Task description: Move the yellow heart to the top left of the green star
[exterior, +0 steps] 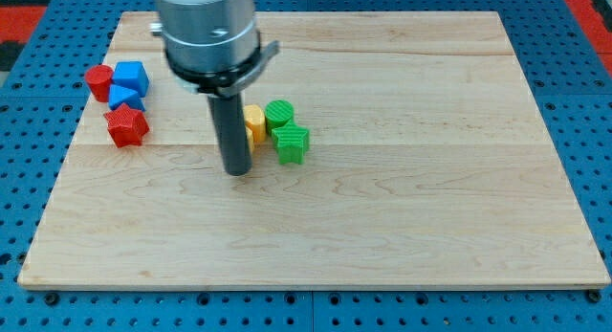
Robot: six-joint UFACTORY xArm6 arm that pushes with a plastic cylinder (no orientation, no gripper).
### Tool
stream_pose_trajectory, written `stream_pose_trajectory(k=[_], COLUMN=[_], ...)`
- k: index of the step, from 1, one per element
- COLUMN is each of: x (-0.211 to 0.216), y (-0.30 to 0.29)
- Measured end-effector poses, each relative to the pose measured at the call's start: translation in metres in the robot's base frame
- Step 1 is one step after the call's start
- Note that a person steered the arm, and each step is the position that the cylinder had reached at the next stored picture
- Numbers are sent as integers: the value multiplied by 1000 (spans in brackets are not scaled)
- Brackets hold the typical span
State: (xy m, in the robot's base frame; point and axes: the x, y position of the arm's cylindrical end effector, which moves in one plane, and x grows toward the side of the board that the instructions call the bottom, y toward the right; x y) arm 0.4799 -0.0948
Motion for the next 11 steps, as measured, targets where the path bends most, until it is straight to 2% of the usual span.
stream_pose_trajectory(k=[2,3,4,5,7,8,9,10,11], x=[-34,-35,-37,-57,-74,-87,-86,-63,6], y=[9,3,-58,-38,64,13,-29,-36,6])
